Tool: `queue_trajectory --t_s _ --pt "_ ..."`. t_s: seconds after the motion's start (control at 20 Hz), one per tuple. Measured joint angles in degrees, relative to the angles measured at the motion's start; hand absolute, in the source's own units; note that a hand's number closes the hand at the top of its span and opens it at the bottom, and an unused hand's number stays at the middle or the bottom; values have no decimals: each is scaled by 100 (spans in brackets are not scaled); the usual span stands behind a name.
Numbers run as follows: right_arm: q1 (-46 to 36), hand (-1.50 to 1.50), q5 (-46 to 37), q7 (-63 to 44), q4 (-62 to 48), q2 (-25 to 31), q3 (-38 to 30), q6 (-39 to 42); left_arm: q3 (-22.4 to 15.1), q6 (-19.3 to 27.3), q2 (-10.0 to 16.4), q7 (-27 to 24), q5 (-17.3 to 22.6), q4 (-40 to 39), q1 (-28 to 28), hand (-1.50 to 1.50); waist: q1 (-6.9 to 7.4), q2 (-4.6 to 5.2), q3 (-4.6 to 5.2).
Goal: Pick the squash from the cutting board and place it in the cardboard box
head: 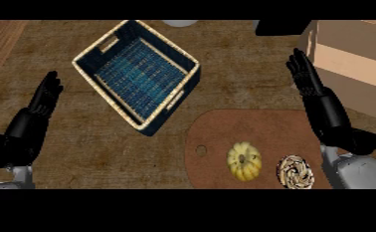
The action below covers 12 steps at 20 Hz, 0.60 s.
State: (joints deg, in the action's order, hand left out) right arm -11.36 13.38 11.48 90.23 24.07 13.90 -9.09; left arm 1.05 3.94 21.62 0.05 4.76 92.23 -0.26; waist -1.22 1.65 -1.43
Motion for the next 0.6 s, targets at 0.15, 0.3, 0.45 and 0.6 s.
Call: queue_trajectory --t_s 0.15,0.3,0.45,0.6 --pt "-237 -150 -519 -618 331 160 40 -526 -131 -89 77 58 -136 12 -230 0 -28 -113 90" --pt "-563 -150 -1272 -1278 673 648 30 -950 -261 -242 224 -34 -280 73 -364 0 -190 -259 181" --pt "-556 -150 -2085 -1998 685 1449 99 -942 -358 -353 279 -74 -334 81 -413 0 -425 -336 256" --pt "-601 -150 -2759 -2873 1125 2012 279 -824 -470 -469 291 -107 -358 84 -462 0 -476 -362 250"
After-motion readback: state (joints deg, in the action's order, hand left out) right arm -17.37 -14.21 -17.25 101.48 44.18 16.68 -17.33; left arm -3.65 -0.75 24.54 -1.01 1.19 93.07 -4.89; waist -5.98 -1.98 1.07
